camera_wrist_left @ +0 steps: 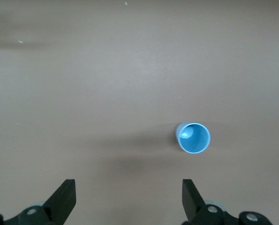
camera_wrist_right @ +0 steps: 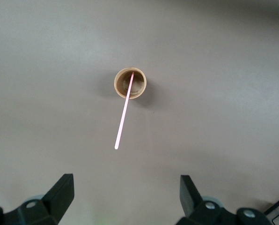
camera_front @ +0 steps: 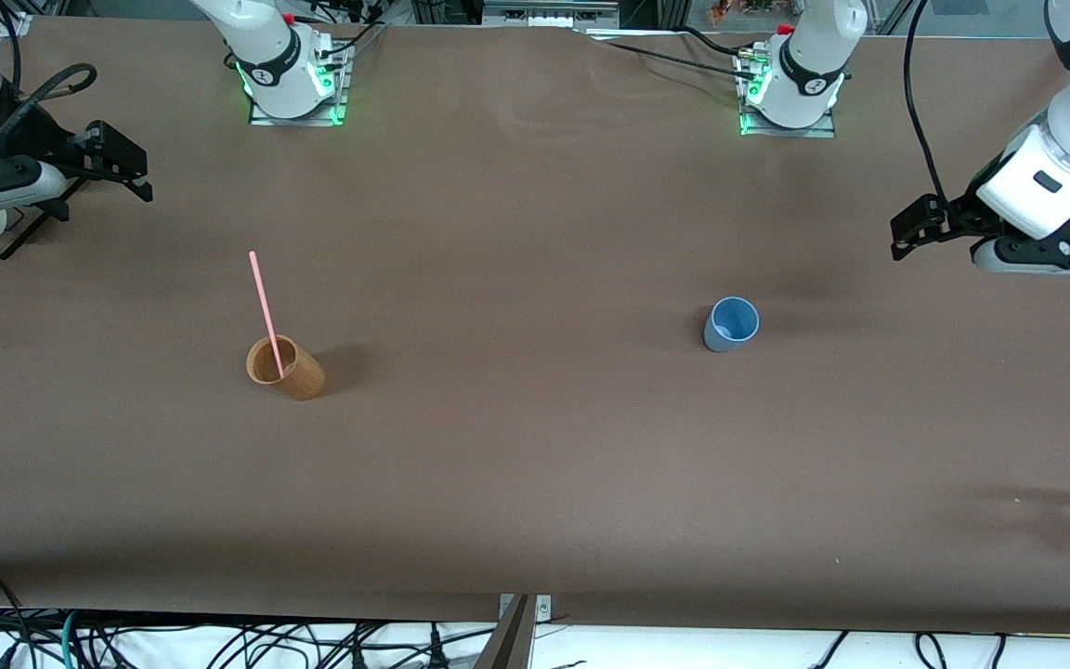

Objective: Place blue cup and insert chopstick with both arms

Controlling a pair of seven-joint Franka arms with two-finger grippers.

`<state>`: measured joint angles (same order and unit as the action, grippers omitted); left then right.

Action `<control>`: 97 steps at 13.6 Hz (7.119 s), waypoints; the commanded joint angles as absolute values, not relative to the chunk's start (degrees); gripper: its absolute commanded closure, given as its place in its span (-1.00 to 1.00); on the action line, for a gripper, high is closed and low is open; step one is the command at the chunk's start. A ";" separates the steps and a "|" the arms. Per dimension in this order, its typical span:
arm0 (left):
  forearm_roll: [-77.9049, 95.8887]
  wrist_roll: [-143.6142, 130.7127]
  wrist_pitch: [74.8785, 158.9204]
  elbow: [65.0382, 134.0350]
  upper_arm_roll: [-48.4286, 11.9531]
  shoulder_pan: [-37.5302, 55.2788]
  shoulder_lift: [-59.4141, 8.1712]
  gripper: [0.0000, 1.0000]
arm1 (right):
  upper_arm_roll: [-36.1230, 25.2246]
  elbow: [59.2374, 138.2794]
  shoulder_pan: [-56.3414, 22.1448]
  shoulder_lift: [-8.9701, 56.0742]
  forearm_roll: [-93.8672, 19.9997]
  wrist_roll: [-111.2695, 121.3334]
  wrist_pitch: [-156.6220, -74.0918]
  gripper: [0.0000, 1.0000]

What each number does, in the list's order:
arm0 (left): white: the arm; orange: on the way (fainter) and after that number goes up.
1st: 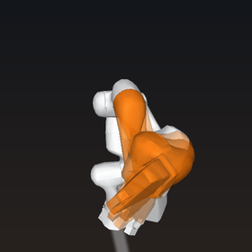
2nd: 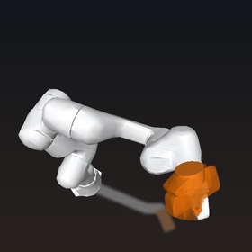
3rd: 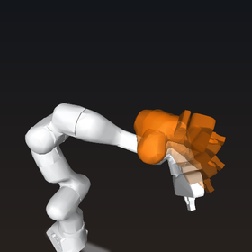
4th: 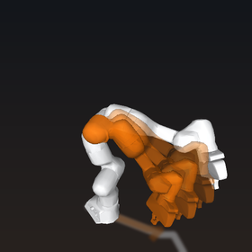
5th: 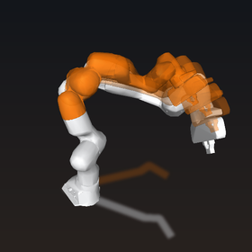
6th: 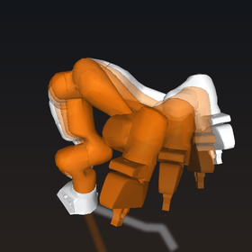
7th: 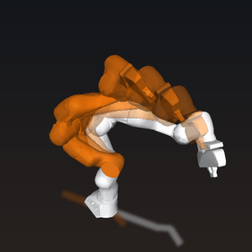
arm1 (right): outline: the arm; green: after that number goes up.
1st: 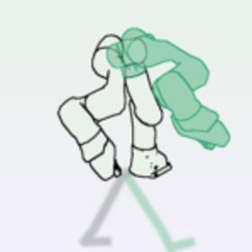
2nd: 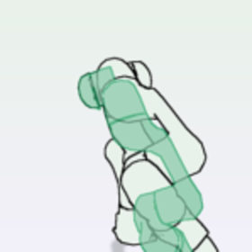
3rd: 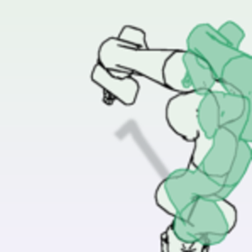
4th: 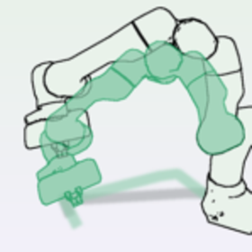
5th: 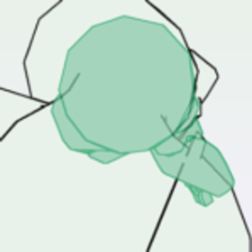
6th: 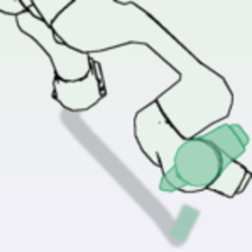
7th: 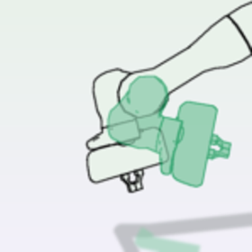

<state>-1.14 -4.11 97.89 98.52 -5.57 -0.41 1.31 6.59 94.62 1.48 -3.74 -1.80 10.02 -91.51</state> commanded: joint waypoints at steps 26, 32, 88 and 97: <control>-0.88 -1.58 107.09 106.93 -11.07 2.90 -11.87 -1.00 | 10.55 117.50 1.05 13.53 -1.58 7.03 -123.21 0.17; -9.05 -2.46 132.44 118.39 -13.45 2.90 -18.26 -1.00 | 10.46 114.62 1.05 13.54 -1.67 7.73 -120.43 1.00; -0.79 -5.09 94.93 98.80 -6.68 1.32 1.76 -1.00 | 17.23 72.42 -30.32 36.56 -15.64 -50.80 -105.99 1.00; 2.99 -4.39 94.48 98.09 -6.85 -0.18 1.32 -1.00 | 17.14 76.81 -30.76 36.30 -16.96 -53.61 -107.49 1.00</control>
